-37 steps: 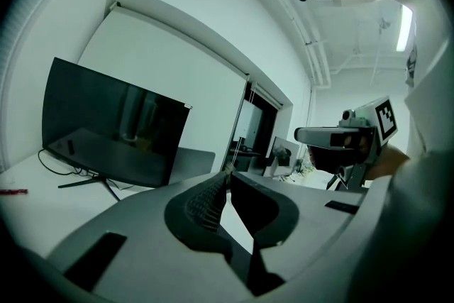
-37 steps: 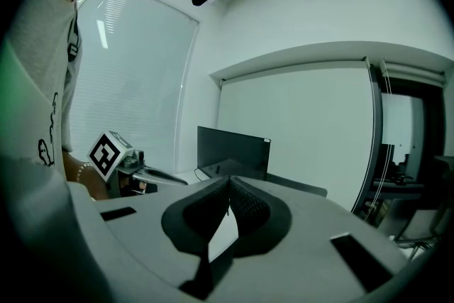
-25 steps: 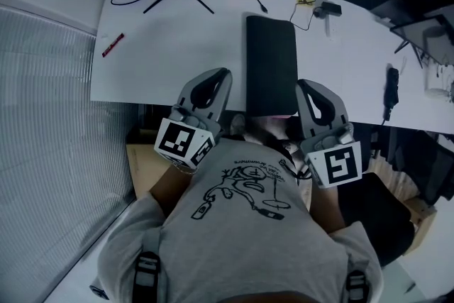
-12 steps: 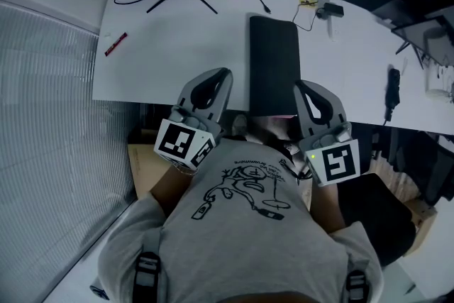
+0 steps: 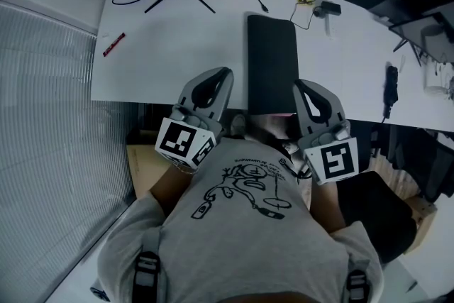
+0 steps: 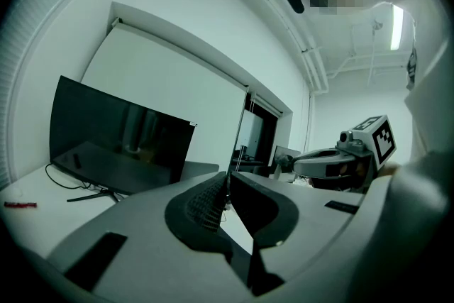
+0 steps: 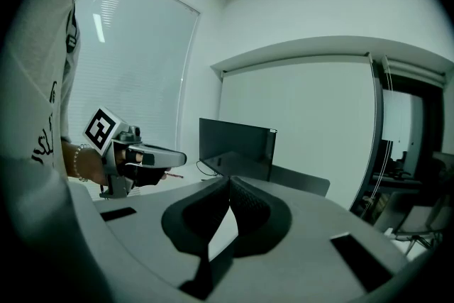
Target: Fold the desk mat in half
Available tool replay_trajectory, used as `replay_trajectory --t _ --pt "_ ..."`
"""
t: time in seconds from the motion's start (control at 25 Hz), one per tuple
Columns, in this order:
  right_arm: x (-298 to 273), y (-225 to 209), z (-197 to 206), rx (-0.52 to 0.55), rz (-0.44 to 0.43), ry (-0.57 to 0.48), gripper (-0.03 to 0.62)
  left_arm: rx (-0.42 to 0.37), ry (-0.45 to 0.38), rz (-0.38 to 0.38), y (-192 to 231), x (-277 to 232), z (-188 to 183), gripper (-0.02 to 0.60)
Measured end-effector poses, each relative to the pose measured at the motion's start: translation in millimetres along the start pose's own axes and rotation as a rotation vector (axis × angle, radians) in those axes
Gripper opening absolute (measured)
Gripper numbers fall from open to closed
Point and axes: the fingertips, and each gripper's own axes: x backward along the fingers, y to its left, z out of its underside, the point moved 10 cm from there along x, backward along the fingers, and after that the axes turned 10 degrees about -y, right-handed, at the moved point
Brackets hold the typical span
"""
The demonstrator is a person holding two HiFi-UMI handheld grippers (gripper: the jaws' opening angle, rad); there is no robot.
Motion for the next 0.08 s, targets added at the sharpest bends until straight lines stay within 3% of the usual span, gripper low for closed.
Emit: replay_trajectory --t 0.08 --pt "1.8 0.3 0.8 0.003 0.001 0.000 0.006 -0.003 0.000 0.003 -2.0 -0.2 0.3 0.035"
